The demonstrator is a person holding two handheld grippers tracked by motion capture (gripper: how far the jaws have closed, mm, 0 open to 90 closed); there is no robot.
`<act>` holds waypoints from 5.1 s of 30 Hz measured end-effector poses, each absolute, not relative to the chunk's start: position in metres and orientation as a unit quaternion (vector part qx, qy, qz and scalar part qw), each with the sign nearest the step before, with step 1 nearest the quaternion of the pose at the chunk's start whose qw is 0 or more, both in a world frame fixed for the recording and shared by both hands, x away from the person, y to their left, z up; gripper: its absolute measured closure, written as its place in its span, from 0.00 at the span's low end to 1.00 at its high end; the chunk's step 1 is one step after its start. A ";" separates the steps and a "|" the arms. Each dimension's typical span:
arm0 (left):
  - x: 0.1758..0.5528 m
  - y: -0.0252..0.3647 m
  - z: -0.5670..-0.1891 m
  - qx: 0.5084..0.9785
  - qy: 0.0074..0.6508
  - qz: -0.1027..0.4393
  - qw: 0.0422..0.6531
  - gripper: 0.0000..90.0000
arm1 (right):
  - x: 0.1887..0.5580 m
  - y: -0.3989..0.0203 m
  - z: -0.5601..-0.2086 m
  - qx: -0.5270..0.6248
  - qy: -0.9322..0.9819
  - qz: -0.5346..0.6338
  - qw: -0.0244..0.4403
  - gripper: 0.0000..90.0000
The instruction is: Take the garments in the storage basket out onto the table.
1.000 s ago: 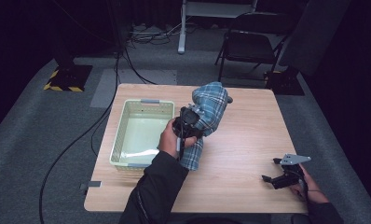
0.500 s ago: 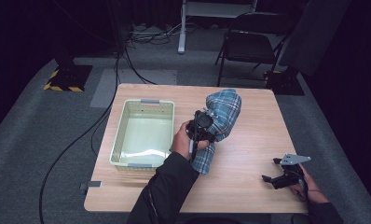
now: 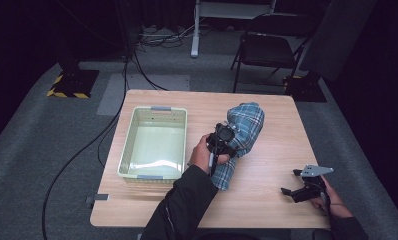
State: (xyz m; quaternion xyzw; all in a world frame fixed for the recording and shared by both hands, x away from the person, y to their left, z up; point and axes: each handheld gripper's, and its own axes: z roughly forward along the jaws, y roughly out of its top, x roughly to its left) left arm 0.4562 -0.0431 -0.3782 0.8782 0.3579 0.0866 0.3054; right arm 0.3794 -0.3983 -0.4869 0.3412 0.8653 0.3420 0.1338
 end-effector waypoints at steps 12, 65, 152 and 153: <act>0.458 -0.055 -0.393 0.885 0.353 0.077 0.295 0.55 | 0.379 -0.398 -0.487 0.341 0.865 0.342 0.134 0.00; 0.457 -0.081 -0.442 0.901 0.351 0.084 0.239 0.46 | 0.379 -0.398 -0.487 0.341 0.865 0.342 0.134 0.00; 0.394 -0.040 -0.410 0.912 0.257 0.159 0.276 0.05 | 0.379 -0.398 -0.487 0.341 0.865 0.342 0.134 0.00; 0.393 -0.038 -0.409 0.913 0.256 0.156 0.277 0.05 | 0.379 -0.398 -0.487 0.341 0.865 0.342 0.134 0.00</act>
